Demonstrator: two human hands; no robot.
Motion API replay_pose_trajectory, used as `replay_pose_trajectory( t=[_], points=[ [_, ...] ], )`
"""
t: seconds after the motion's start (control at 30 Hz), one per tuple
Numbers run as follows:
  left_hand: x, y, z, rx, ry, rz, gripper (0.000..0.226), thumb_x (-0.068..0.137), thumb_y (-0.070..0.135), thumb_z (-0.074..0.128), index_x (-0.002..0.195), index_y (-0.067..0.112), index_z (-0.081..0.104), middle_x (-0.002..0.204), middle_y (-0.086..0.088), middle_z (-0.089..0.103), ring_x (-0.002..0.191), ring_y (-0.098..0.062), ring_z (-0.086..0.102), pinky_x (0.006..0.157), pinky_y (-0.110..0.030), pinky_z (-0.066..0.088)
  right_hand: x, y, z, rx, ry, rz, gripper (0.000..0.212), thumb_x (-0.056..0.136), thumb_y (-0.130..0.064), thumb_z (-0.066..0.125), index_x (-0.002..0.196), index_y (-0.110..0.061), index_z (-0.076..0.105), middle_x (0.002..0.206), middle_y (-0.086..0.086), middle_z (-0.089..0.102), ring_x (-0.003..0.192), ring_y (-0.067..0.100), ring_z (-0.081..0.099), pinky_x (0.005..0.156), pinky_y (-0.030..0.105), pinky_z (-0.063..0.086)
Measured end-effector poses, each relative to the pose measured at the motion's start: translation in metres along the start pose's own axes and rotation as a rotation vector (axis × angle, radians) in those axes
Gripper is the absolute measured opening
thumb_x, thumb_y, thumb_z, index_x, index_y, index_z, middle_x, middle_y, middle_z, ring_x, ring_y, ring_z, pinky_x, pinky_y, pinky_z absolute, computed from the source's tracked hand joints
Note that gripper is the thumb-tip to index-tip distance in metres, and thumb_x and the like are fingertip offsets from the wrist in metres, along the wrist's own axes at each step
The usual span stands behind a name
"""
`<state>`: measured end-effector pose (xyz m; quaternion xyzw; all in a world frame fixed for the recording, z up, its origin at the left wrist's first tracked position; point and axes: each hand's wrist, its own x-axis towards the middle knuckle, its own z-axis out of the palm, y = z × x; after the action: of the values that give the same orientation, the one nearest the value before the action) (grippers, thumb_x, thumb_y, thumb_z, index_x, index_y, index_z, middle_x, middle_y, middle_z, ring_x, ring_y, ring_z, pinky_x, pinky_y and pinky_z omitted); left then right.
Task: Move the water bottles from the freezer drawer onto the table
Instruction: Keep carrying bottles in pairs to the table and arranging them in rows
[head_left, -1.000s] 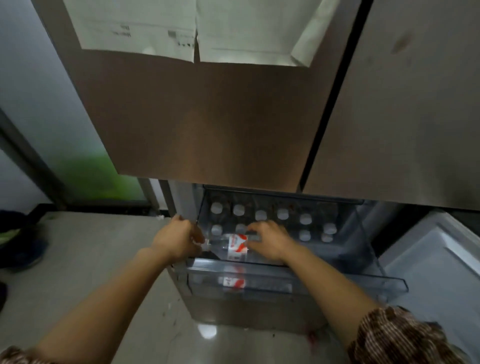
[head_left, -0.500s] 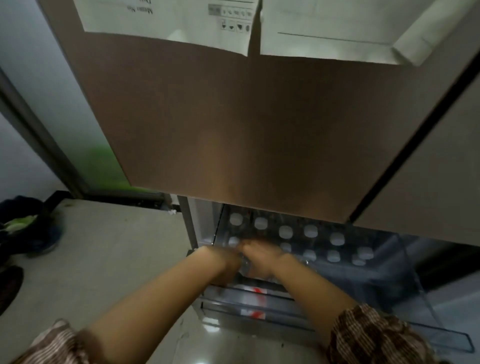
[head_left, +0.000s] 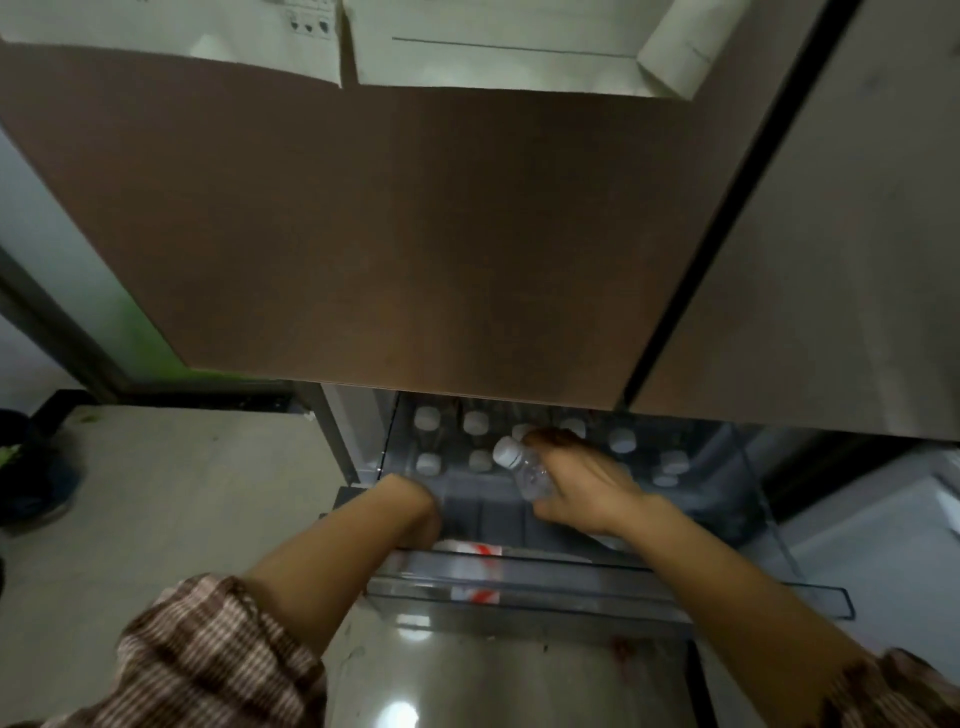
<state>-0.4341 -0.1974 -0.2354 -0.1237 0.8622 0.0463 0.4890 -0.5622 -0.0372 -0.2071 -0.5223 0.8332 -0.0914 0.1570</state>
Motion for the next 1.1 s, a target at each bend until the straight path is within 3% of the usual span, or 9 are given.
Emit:
replay_pose_trajectory(
  t=[0.13,0.27,0.37,0.5,0.63,0.7,0.8,0.93,1.1],
  points=[
    [-0.022,-0.014,-0.017,-0.28,0.023,0.12,0.041,0.091,0.03,0.059,0.128,0.013,0.054,0.125,-0.008,0.057,0.11,-0.025,0.058,0.085,-0.032,0.047,-0.014,-0.001,-0.01,0.085,0.054,-0.018,0.06,0.076,-0.024,0.066,0.131,-0.024,0.04,0.112,0.004,0.061,0.093,0.026,0.063,0.065,0.032,0.05],
    [-0.053,-0.015,-0.024,-0.717,0.309,0.341,0.022,0.082,0.041,0.07,0.089,0.021,0.066,0.083,0.002,0.069,0.073,-0.008,0.066,0.065,-0.022,0.052,-0.028,-0.004,-0.018,0.208,0.128,-0.044,0.041,0.076,-0.041,0.068,0.112,-0.031,0.051,0.104,-0.004,0.061,0.089,0.017,0.061,0.069,0.033,0.054],
    [-0.07,0.0,-0.024,-0.642,0.616,0.307,0.028,0.081,0.045,0.067,0.079,0.017,0.063,0.071,-0.001,0.064,0.062,-0.013,0.059,0.061,-0.032,0.049,-0.036,-0.003,-0.025,0.333,0.254,0.029,0.031,0.073,-0.037,0.071,0.1,-0.028,0.058,0.094,-0.007,0.065,0.081,0.01,0.063,0.065,0.026,0.053],
    [-0.086,0.013,-0.019,-0.583,0.918,0.233,0.025,0.083,0.043,0.062,0.072,0.024,0.05,0.069,0.001,0.057,0.063,-0.018,0.056,0.05,-0.026,0.038,-0.047,-0.003,-0.035,0.261,0.331,0.053,0.037,0.08,-0.039,0.071,0.112,-0.023,0.063,0.111,-0.001,0.068,0.101,0.017,0.062,0.082,0.034,0.052],
    [-0.093,0.037,-0.007,-0.512,0.931,0.185,0.039,0.088,0.046,0.057,0.106,0.013,0.047,0.092,-0.012,0.064,0.084,-0.033,0.062,0.063,-0.034,0.044,-0.063,-0.007,-0.04,-0.035,0.332,0.087,0.041,0.085,-0.047,0.061,0.115,-0.02,0.055,0.108,0.005,0.065,0.097,0.028,0.062,0.071,0.035,0.049],
    [-0.097,0.047,-0.007,-0.537,0.913,0.215,0.04,0.088,0.043,0.06,0.108,0.012,0.045,0.098,-0.016,0.065,0.089,-0.036,0.062,0.067,-0.037,0.046,-0.073,-0.01,-0.042,-0.082,0.279,0.066,0.036,0.087,-0.045,0.059,0.111,-0.02,0.048,0.104,0.007,0.063,0.094,0.031,0.061,0.068,0.036,0.047],
    [-0.109,0.056,-0.007,-0.614,0.992,0.236,0.033,0.087,0.037,0.064,0.094,0.011,0.045,0.09,-0.014,0.064,0.085,-0.033,0.061,0.065,-0.035,0.043,-0.091,-0.016,-0.047,-0.093,0.237,0.004,0.033,0.089,-0.039,0.058,0.112,-0.02,0.044,0.109,0.007,0.056,0.097,0.034,0.059,0.072,0.038,0.047],
    [-0.125,0.065,0.012,-0.615,1.175,0.219,0.03,0.087,0.036,0.064,0.094,0.014,0.046,0.074,-0.002,0.058,0.072,-0.027,0.06,0.059,-0.035,0.043,-0.11,-0.026,-0.052,-0.132,0.288,-0.124,0.035,0.091,-0.038,0.056,0.12,-0.022,0.045,0.11,0.002,0.051,0.097,0.031,0.057,0.067,0.037,0.044],
    [-0.172,0.056,0.031,-0.651,1.463,0.142,0.025,0.083,0.037,0.068,0.086,0.026,0.046,0.062,0.009,0.051,0.057,-0.006,0.05,0.047,-0.018,0.03,-0.126,-0.059,-0.078,-0.019,0.41,-0.28,0.033,0.087,-0.035,0.062,0.115,-0.022,0.05,0.103,0.0,0.054,0.091,0.026,0.056,0.068,0.039,0.047]
  ],
)
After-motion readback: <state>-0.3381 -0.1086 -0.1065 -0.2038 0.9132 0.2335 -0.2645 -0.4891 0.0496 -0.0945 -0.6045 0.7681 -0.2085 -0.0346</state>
